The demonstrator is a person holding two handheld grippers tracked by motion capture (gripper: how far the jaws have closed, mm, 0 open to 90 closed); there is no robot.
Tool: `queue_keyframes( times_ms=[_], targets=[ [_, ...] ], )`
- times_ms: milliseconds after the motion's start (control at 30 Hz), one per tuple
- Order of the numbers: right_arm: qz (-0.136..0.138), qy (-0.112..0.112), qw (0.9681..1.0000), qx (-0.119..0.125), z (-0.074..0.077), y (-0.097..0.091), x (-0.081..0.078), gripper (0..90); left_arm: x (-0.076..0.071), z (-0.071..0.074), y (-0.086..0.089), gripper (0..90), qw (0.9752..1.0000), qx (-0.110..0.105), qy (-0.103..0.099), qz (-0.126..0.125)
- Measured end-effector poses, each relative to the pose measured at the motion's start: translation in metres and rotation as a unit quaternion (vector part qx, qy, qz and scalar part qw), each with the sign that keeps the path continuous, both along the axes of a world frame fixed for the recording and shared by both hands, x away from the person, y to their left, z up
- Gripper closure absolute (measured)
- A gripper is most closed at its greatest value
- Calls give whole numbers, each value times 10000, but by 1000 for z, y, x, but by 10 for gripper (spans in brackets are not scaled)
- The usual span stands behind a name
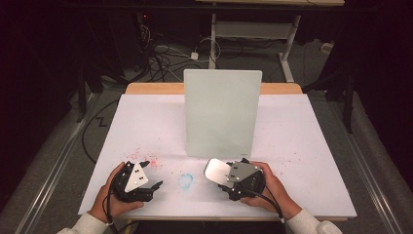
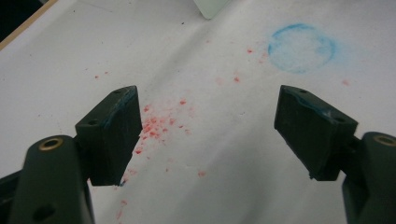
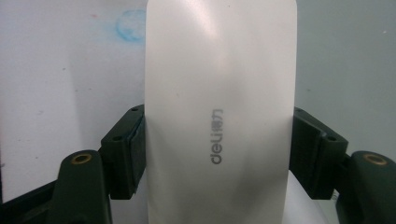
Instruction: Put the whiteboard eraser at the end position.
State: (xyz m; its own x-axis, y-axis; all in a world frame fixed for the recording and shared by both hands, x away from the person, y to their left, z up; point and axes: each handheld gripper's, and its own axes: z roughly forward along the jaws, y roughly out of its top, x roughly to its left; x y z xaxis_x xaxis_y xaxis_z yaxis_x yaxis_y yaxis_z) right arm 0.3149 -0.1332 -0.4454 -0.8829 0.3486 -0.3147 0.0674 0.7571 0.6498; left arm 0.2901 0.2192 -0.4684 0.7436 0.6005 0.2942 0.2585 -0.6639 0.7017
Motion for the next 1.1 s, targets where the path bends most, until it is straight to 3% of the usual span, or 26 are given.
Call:
queue_keyframes(
  times_ms=[133,800,1100],
  targets=[
    [79,15,9999,-130,-3,6,1,309,0,-1,-1,224,10000,14,6,-7],
    [234,357,9988,-245,-18,23,6,307,0,-1,-1,223,10000,30,27,-30],
    [257,400,9988,-140,-17,22,5,306,0,-1,0,223,10000,27,27,-33]
  ],
)
